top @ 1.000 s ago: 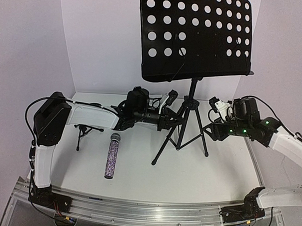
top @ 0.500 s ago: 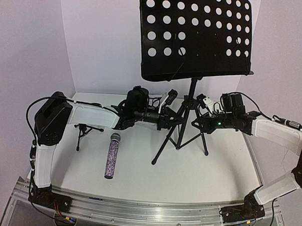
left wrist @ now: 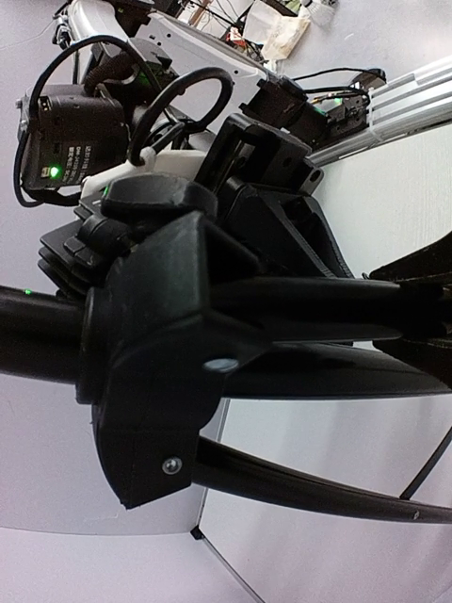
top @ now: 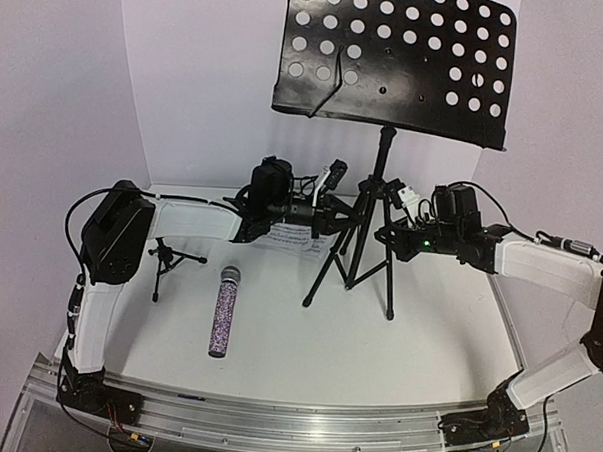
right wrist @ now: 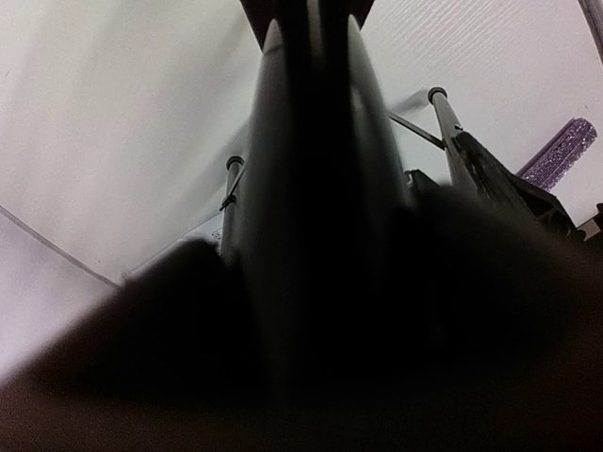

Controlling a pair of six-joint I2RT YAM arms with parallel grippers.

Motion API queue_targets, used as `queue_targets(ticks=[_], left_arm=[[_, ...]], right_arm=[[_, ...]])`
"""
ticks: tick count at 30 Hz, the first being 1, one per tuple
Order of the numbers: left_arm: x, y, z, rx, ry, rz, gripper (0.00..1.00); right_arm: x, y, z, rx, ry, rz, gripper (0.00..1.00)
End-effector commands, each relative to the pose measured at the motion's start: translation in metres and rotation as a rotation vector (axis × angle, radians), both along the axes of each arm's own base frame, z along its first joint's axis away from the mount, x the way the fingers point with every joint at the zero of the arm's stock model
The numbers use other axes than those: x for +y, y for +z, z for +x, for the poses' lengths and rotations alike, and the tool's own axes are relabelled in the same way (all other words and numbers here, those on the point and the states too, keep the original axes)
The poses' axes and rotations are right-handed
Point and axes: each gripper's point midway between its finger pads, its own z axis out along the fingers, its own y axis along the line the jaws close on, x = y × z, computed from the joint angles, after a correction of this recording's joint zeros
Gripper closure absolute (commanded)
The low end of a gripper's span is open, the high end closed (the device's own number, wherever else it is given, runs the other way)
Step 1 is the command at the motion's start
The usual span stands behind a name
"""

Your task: Pack up the instrument practice props

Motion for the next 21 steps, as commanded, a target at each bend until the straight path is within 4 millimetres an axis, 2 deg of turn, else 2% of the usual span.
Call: queue_targets(ticks=[1, 6, 9, 12, 16, 21], left_arm=[[-0.018, 0.043, -0.036, -0.149, -0.108, -0.128, 1.0], [-0.028, 0.066, -0.032, -0.19, -0.099, -0.184, 1.0], [-0.031, 0.07, -0.029, -0.195, -0.099, -0.197, 1.0], [-0.031, 0.076, -0.03, -0.188, -0.107, -0.208, 1.0], [-0.034, 0.09, -0.028, -0.189, -0.098, -0.229, 1.0], [-0.042, 0.103, -0.015, -0.164, -0.06, -0.211, 1.0]], right_arm=[[0.042, 0.08, 0.003, -0.146, 0.046, 0.202, 1.0], [0.07, 0.101, 0.005, -0.22, 0.049, 0.201, 1.0], [0.074, 0.125, 0.007, -0.252, 0.032, 0.242, 1.0], [0.071, 0.14, 0.011, -0.243, -0.011, 0.284, 1.0], [0.073, 0.141, 0.016, -0.206, -0.062, 0.32, 1.0], [0.083, 0.138, 0.022, -0.163, -0.082, 0.355, 1.0]])
